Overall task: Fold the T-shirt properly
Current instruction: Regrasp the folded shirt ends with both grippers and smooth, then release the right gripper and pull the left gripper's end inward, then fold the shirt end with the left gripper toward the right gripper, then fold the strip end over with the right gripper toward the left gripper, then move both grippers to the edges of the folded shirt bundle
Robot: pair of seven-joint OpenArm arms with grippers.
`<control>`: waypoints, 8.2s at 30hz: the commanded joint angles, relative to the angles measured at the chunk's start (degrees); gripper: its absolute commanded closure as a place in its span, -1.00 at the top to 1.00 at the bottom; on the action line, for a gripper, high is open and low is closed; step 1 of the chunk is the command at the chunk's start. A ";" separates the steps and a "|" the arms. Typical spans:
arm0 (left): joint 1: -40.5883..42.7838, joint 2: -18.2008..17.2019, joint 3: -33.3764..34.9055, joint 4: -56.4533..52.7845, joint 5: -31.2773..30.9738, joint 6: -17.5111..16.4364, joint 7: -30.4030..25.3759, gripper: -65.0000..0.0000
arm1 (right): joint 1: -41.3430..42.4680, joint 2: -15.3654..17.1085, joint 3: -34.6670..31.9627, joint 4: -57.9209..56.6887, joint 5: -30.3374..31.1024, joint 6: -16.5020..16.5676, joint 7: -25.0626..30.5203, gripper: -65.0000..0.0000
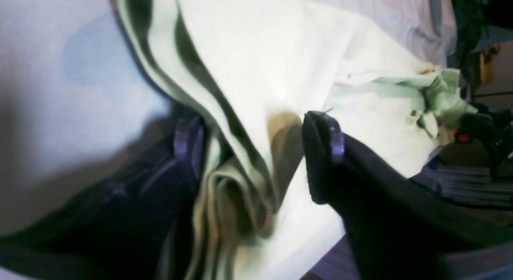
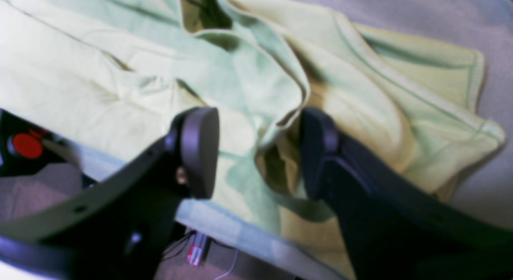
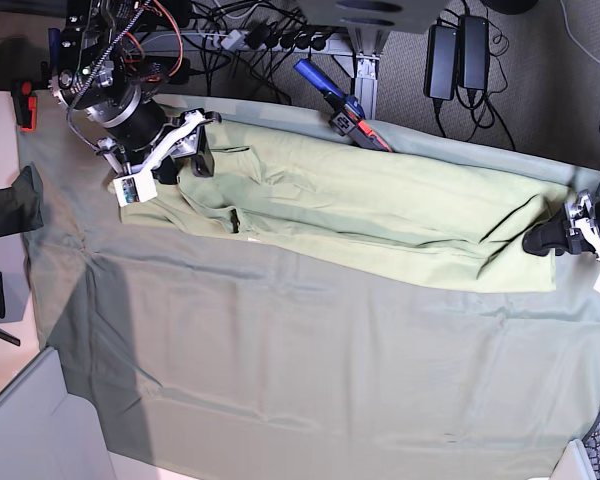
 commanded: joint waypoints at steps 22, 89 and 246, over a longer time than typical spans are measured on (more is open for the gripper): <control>-7.10 -4.52 -0.04 8.15 3.91 -0.45 0.70 -1.00 | 0.33 0.63 6.21 7.69 5.68 2.73 1.11 -0.01; -7.21 9.92 18.14 27.98 16.44 -0.45 -5.33 0.11 | 0.26 0.61 11.54 8.22 3.87 2.69 1.70 -0.10; -5.66 -2.40 4.09 27.98 9.64 -0.45 -2.73 -0.48 | 14.99 -7.04 -18.97 -3.37 -6.80 4.46 7.08 -1.00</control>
